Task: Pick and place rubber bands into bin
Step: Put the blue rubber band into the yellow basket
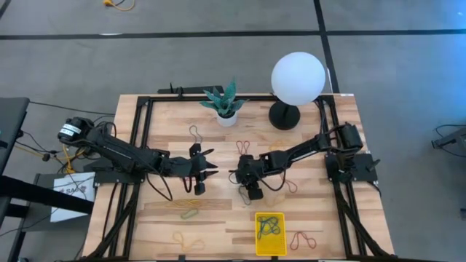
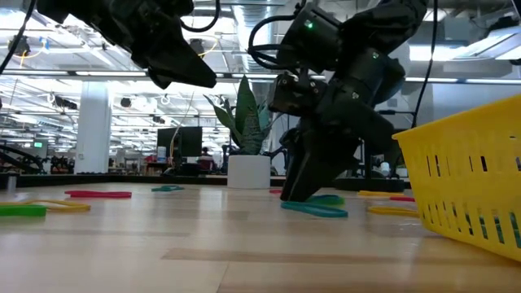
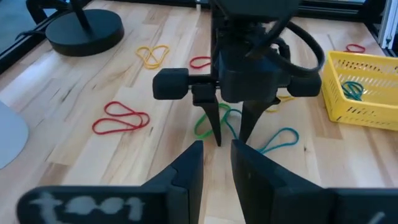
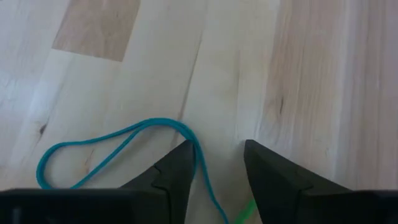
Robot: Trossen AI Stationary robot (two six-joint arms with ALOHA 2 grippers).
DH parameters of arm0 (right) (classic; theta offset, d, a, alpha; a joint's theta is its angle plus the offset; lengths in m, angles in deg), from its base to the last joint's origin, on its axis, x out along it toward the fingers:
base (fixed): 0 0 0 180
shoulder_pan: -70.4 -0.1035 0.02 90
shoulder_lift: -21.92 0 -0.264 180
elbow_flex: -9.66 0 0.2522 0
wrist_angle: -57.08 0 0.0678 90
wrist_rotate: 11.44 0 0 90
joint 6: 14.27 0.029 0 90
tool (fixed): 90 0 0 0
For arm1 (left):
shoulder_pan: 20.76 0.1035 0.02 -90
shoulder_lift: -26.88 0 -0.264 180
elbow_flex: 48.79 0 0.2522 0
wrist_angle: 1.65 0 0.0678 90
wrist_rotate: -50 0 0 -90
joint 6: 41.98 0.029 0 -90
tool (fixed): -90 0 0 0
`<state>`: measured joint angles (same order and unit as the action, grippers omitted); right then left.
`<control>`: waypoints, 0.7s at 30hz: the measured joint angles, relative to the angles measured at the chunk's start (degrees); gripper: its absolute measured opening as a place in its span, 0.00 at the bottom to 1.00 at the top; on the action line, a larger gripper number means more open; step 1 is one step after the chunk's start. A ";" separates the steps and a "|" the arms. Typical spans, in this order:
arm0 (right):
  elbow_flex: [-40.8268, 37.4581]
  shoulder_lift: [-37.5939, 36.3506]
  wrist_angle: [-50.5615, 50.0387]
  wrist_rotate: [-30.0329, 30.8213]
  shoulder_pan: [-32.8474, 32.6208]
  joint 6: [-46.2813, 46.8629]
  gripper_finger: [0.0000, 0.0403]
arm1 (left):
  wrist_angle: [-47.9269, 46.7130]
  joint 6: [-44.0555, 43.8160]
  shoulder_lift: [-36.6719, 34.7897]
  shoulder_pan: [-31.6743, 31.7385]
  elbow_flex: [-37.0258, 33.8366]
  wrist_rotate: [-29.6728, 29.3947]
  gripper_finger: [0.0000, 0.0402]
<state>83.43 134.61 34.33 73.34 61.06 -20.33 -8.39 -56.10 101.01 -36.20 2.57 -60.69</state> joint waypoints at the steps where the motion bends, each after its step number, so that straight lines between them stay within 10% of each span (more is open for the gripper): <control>1: -0.01 0.00 -0.11 0.08 -0.39 0.00 0.33 | -0.01 -0.34 0.00 0.00 0.00 0.00 0.18; 21: -0.58 -2.08 1.34 1.10 -3.67 4.37 0.02 | -0.02 -3.27 0.00 0.00 0.00 0.00 0.18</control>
<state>82.85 132.53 35.67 74.44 57.39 -15.96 -8.41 -59.37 101.01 -36.20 2.57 -60.69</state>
